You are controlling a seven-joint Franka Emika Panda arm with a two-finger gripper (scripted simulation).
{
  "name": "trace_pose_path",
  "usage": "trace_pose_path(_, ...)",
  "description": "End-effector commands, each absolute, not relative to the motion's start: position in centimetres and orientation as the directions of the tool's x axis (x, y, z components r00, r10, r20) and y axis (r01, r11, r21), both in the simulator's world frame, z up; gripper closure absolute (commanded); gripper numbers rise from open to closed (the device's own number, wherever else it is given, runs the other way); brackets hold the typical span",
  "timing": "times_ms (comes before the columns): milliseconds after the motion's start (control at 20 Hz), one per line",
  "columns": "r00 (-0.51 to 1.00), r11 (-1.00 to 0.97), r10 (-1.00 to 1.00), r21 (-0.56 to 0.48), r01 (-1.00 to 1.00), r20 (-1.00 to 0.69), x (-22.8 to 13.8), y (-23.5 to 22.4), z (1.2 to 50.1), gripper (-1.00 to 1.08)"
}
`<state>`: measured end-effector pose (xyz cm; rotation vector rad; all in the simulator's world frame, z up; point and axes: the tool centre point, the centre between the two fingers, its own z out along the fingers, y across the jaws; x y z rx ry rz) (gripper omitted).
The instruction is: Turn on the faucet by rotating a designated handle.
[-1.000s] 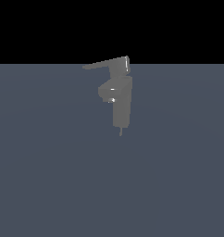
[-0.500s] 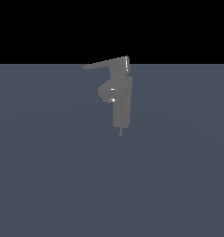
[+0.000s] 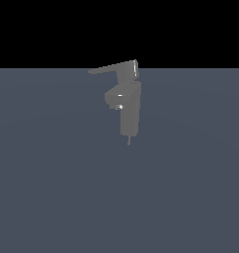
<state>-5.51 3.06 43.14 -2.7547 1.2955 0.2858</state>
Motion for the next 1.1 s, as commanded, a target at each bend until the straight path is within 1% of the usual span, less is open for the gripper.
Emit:
trace_pose_path(0, 0.568, -0.584, -0.797, 0.022, -0.811, -0.207, -4.1, 3.2, 42.3, 1.08)
trace_pose_path(500, 0.328, -0.350, -0.926, 0.099, -0.931, -0.189, 1.2, 4.0, 38.4, 1.08)
trace_pose_path(1050, 0.049, -0.069, -0.992, 0.169, -0.983, -0.119, 6.3, 5.1, 33.1, 1.08)
